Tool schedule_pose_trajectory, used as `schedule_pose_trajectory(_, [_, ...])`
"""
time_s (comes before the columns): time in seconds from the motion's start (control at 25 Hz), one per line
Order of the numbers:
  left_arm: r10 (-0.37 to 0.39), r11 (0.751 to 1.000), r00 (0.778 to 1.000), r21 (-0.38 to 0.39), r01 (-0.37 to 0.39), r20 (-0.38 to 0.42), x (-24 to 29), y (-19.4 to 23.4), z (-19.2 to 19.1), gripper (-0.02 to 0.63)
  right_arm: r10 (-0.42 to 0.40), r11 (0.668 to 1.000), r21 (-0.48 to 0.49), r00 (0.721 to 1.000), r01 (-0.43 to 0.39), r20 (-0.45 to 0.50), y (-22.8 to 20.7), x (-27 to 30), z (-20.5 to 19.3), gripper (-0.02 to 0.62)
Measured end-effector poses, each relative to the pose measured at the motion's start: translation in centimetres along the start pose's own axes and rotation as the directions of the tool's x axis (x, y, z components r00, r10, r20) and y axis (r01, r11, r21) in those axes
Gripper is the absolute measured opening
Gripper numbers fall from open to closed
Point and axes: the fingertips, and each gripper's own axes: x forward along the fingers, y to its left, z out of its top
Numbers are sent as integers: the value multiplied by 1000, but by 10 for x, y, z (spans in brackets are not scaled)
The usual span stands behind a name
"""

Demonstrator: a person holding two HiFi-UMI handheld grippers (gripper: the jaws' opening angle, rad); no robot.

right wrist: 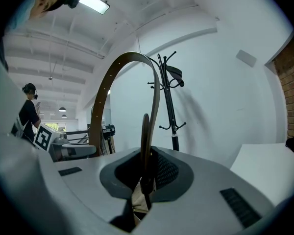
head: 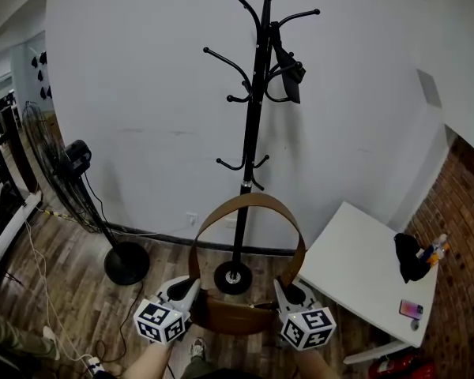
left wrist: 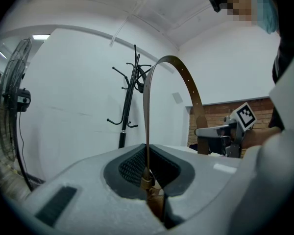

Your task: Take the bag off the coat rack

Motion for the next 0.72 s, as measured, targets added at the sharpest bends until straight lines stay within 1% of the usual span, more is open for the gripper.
schedule_pose_trajectory(0.36, [10,1000,1000,-7,-10,-18,-6,-5,-8,15,14,1000,0,1000,-14,-19,6,-3,-9,29])
schedule_pose_trajectory(0.72, [21,1000,1000,-11,-21,-15,-6,-3,-8,15,9,1000,9,1000,-9,-13,5,-3,-9,28])
